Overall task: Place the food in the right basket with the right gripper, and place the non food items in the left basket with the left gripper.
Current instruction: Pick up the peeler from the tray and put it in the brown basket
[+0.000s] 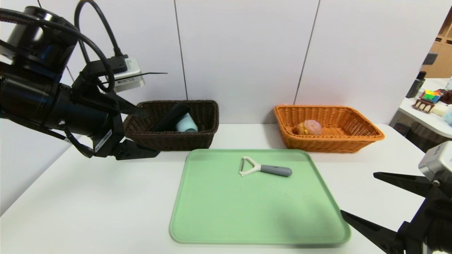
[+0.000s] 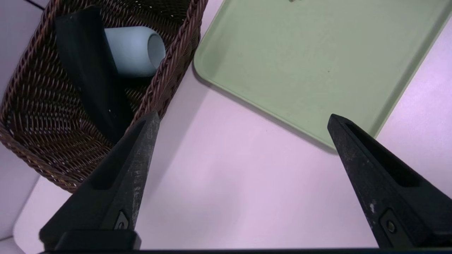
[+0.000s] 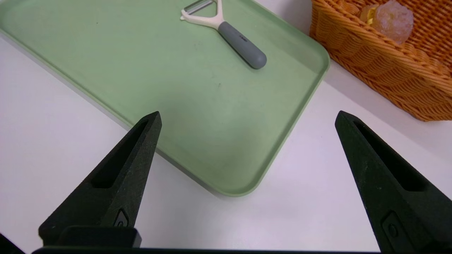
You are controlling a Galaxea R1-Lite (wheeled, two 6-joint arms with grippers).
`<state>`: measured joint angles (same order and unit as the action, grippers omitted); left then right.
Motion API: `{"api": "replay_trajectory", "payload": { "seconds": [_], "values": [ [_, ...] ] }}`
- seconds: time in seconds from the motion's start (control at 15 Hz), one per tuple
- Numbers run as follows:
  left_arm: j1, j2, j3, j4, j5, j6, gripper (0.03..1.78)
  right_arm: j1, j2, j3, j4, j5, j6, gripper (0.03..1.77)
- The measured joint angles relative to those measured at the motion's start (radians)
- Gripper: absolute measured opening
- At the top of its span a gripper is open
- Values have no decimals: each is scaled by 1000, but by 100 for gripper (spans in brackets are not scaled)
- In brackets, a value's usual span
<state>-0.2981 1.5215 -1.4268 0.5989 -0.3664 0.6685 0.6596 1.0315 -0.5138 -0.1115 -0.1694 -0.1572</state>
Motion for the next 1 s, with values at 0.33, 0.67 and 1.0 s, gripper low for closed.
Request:
{"api": "replay_trajectory", "payload": {
  "seconds": [0.33,0.67,1.0],
  "values": [
    [9,-141,215,-156,36,-201,169,-10,7,-1,-11,2,16,169],
    [15,-274,431,-365,86,-373,169,-15,69,-6,-106,3,32,169],
    [14,-351,499,-378,84,-384,169,-56,247,-66,-234,26,17,169]
  ]
}}
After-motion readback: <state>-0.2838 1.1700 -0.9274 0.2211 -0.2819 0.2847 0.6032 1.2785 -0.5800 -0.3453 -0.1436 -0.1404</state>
